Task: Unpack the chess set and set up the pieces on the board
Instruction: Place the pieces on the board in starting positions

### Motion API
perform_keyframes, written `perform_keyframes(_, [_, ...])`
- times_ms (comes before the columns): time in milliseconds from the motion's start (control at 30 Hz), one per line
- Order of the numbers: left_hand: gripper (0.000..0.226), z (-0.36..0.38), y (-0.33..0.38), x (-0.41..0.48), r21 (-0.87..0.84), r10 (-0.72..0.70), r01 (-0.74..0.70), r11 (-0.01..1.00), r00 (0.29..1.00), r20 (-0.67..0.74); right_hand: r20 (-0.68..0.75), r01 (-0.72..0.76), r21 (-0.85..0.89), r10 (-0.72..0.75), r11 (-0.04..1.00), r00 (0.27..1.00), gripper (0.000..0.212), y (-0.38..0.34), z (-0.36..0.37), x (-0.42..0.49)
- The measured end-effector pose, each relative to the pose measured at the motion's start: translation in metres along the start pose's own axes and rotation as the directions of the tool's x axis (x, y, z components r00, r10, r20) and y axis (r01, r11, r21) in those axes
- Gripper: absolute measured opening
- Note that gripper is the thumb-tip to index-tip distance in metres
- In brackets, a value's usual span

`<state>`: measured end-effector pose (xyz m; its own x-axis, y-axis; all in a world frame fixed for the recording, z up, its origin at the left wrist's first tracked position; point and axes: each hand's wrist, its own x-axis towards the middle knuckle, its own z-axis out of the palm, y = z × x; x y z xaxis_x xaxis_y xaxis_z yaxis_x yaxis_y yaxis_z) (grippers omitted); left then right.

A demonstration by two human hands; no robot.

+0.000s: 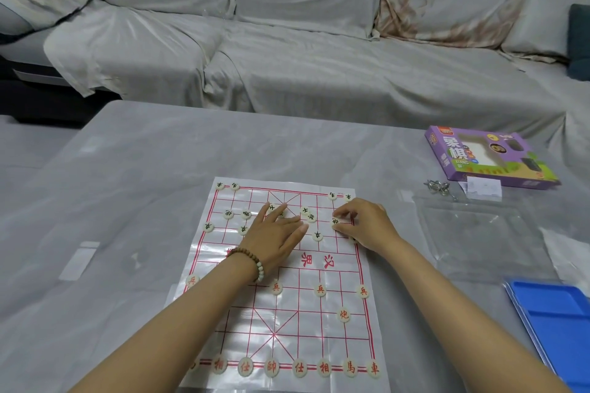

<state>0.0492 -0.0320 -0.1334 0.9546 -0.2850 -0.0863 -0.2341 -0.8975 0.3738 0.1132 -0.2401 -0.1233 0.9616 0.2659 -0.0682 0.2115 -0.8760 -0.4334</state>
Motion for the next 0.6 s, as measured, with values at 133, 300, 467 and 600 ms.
perform_keyframes(133, [0.084, -0.008, -0.014, -0.001, -0.103, -0.002, -0.011, 0.995, 0.992, -0.127, -0.032, 0.038, 0.056, -0.036, 0.998, 0.999, 0.025, -0.012, -0.002, 0.003])
perform_keyframes(300, [0.085, -0.014, -0.040, -0.006, -0.154, -0.100, 0.071, 0.986, 0.976, -0.193, 0.002, 0.090, 0.072, -0.091, 0.993, 0.996, 0.024, -0.030, 0.005, 0.013])
perform_keyframes(467, [0.086, -0.021, -0.052, -0.016, -0.152, -0.156, 0.128, 0.980, 0.969, -0.189, 0.042, 0.080, 0.042, -0.082, 0.996, 0.996, 0.028, -0.038, 0.014, 0.020])
perform_keyframes(600, [0.072, -0.019, -0.062, -0.021, -0.173, -0.185, 0.153, 0.973, 0.964, -0.192, 0.034, 0.051, 0.073, -0.053, 0.996, 0.998, 0.034, -0.045, 0.019, 0.021])
